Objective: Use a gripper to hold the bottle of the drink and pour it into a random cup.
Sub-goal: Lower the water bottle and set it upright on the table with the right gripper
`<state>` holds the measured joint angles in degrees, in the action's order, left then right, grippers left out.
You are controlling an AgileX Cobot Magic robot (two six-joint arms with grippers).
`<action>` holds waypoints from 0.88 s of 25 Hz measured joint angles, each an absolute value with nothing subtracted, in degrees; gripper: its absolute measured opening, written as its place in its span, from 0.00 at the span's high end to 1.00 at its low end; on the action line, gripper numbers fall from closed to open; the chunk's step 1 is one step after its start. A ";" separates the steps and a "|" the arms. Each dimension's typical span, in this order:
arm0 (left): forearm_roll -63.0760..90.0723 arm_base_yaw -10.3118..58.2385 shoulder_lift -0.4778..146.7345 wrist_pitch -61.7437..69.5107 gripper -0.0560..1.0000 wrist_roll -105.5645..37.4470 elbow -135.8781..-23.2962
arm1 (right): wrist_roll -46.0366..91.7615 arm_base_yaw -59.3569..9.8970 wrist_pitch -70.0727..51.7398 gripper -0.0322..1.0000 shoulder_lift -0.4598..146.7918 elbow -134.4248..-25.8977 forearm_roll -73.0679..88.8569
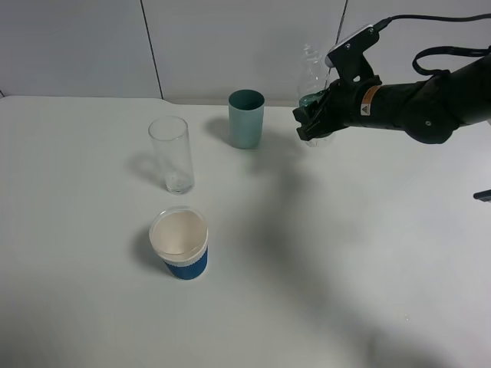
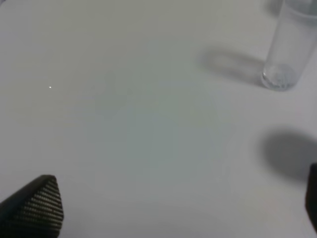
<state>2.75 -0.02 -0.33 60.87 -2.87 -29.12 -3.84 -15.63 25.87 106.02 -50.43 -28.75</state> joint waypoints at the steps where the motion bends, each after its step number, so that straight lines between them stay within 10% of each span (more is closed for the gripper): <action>1: 2.75 -0.02 -0.33 60.87 0.01 -2.87 -29.12 | -3.84 -15.43 26.24 0.44 106.02 -50.43 -28.73; 22: 2.75 -0.02 -0.33 60.87 0.01 -2.87 -29.12 | 10.69 -14.10 38.90 0.44 112.33 -50.39 -6.87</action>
